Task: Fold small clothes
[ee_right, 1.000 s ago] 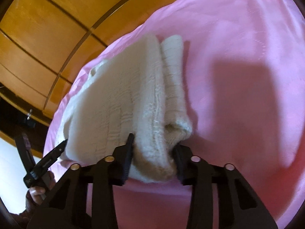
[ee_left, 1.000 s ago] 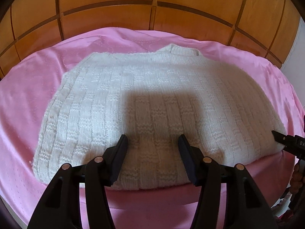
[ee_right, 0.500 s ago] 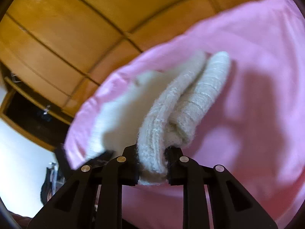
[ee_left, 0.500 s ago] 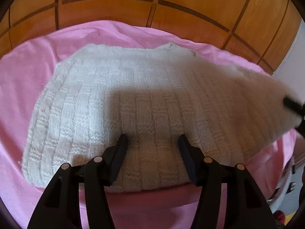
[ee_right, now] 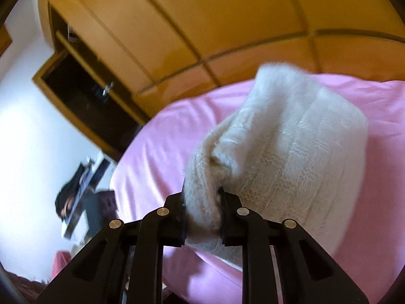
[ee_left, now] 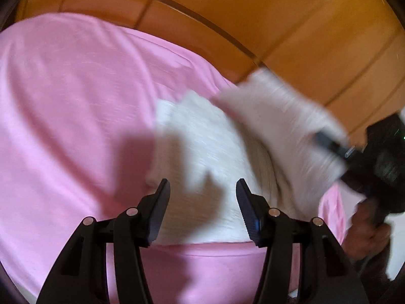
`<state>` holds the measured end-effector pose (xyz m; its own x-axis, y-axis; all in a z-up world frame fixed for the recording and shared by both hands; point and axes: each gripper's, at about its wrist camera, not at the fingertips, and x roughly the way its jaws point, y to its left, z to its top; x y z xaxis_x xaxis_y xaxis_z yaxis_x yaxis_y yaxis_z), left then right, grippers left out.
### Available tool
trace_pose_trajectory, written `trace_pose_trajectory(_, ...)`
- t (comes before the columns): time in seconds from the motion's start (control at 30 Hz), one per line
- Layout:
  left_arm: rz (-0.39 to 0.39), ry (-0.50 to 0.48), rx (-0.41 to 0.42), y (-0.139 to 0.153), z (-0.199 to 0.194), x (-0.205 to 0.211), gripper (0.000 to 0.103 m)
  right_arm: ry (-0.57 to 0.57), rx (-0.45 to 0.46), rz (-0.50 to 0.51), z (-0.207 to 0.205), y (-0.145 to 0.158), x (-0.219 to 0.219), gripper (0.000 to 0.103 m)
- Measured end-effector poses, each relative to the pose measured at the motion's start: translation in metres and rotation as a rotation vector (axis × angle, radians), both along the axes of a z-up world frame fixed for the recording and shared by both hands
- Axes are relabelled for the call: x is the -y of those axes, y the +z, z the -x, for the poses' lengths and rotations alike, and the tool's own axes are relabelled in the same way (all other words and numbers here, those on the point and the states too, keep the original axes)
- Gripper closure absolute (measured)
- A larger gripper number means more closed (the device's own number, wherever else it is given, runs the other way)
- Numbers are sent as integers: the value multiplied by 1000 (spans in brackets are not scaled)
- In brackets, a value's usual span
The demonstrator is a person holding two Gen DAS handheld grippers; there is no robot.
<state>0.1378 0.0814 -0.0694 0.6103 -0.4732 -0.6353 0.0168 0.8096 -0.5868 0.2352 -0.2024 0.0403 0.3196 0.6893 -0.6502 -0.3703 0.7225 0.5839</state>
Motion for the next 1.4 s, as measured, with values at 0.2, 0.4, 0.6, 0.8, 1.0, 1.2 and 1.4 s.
trace_pose_trajectory(0.2,101,15,4,2,0,-20,49,100,-20,145,15,-46,-59,86)
trace_pose_trajectory(0.4,189,-60,-22,2,-25,-6,38,133,104,108,41,-25,-44,54)
trace_pose_trajectory(0.6,215,-129,-111,-12,-66,12,33,-11,118,104,79,-12,51,46)
trace_pose_trajectory(0.8,222,-207,-197,-27,-102,43,40,-252,-4,149,101,-44,144,46)
trace_pose_trajectory(1.0,80,-231,-150,-13,-109,70,87,-289,-22,155,93,-60,148,46)
trace_pose_trajectory(1.2,34,-164,-1,40,-90,42,88,-196,82,151,80,-39,104,46)
trace_pose_trajectory(1.4,-163,-103,-105,-4,-85,20,88,-38,51,303,78,-71,43,46)
